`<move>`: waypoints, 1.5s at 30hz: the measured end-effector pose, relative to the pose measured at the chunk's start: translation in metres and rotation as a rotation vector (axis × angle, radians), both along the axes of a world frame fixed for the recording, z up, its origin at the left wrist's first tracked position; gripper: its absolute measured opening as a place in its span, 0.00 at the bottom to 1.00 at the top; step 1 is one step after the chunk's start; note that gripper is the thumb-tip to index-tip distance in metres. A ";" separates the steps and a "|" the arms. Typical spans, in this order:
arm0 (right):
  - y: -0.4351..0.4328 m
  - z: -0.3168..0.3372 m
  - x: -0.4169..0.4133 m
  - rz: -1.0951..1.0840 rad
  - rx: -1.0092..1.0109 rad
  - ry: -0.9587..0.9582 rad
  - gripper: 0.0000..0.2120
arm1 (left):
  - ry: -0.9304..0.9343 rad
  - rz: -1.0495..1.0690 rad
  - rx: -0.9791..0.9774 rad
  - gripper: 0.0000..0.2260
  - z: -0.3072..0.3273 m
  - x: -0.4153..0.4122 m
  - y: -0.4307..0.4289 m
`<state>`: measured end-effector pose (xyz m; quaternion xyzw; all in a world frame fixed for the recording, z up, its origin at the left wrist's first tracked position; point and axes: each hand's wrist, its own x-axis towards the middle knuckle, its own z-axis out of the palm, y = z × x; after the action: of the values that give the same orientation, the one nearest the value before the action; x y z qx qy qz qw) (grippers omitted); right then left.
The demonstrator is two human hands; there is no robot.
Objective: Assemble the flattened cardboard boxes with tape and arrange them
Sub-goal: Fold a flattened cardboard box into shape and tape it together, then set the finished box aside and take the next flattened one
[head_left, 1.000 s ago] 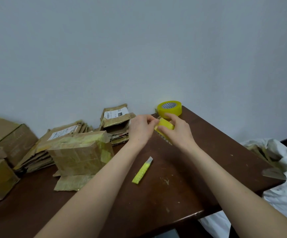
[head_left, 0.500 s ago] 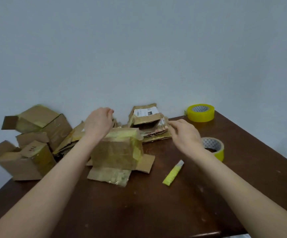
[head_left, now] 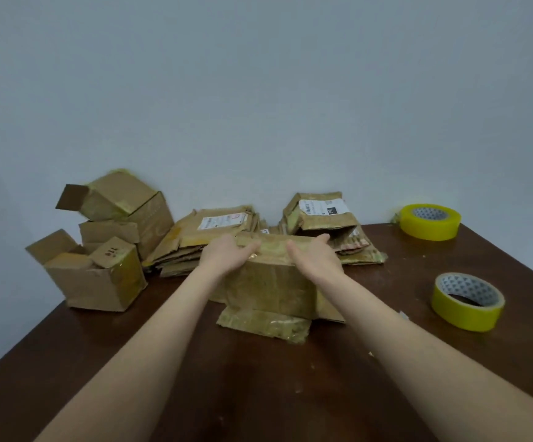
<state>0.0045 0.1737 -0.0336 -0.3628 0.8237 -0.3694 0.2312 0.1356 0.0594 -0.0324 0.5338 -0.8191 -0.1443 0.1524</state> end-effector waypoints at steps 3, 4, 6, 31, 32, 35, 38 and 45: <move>-0.012 -0.005 -0.007 -0.081 -0.005 -0.122 0.43 | -0.047 0.000 0.060 0.38 0.003 -0.006 0.000; -0.015 -0.007 -0.009 -0.089 -0.009 -0.133 0.40 | -0.039 0.011 0.092 0.38 0.004 -0.007 -0.003; -0.017 -0.010 -0.014 -0.085 -0.032 -0.152 0.27 | -0.015 0.031 0.104 0.30 0.003 -0.005 -0.008; 0.015 -0.016 0.134 0.493 -0.552 -0.175 0.16 | 1.110 0.345 -0.261 0.20 0.001 0.209 0.098; 0.006 -0.023 0.151 0.505 -0.544 -0.197 0.14 | 1.105 0.369 -0.273 0.19 -0.007 0.225 0.093; -0.021 -0.047 0.196 0.487 -0.503 -0.119 0.10 | 1.023 0.499 -0.280 0.19 -0.033 0.262 0.079; -0.038 -0.066 0.226 0.529 -0.310 0.070 0.09 | 0.800 0.632 -0.189 0.22 -0.060 0.286 0.062; -0.056 -0.069 0.222 0.678 -0.099 0.171 0.25 | 0.687 0.639 -0.032 0.22 -0.070 0.271 0.057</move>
<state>0.2268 0.1175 -0.1023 -0.6562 0.6538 -0.2792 0.2531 0.4065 0.1168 -0.1027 0.6780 -0.5182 -0.2457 0.4597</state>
